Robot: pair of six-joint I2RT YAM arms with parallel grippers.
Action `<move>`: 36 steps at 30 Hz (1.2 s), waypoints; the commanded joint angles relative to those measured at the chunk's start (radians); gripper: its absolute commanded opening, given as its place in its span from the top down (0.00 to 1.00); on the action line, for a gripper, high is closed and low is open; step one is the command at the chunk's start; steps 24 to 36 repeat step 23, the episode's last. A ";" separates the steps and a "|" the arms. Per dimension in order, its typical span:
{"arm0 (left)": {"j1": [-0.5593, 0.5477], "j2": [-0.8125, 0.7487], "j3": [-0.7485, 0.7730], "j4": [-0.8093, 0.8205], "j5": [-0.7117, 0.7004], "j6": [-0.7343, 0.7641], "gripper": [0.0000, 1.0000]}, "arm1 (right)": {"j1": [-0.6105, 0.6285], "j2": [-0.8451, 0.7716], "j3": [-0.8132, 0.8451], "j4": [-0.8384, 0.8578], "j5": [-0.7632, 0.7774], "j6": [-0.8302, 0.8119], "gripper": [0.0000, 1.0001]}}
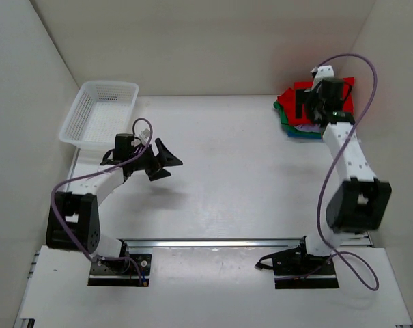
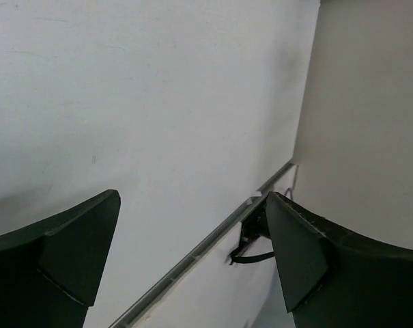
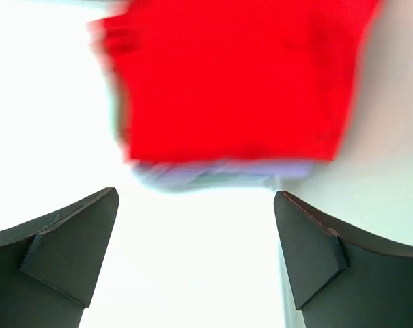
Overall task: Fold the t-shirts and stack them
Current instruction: Put the neatly folded tshirt into the corner of the board with the right arm
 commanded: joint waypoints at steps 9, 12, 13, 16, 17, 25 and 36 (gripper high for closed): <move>-0.080 -0.426 0.029 -0.496 -0.389 0.397 0.02 | 0.251 -0.609 -0.613 0.001 -0.065 0.235 0.06; -0.125 -0.532 -0.010 -0.597 -0.520 0.459 0.01 | 0.254 -0.682 -0.707 -0.014 -0.075 0.243 0.08; -0.107 -0.554 -0.041 -0.607 -0.522 0.477 0.02 | 0.259 -0.702 -0.723 -0.026 -0.073 0.240 0.08; -0.050 -0.646 -0.087 -0.622 -0.474 0.509 0.01 | 0.279 -0.742 -0.759 -0.034 -0.064 0.229 0.09; -0.057 -0.658 -0.090 -0.616 -0.477 0.502 0.01 | 0.283 -0.759 -0.774 -0.041 -0.058 0.228 0.09; -0.087 -0.674 -0.126 -0.596 -0.421 0.476 0.01 | 0.242 -0.845 -0.822 -0.080 -0.088 0.234 0.10; -0.087 -0.674 -0.126 -0.596 -0.421 0.476 0.01 | 0.242 -0.845 -0.822 -0.080 -0.088 0.234 0.10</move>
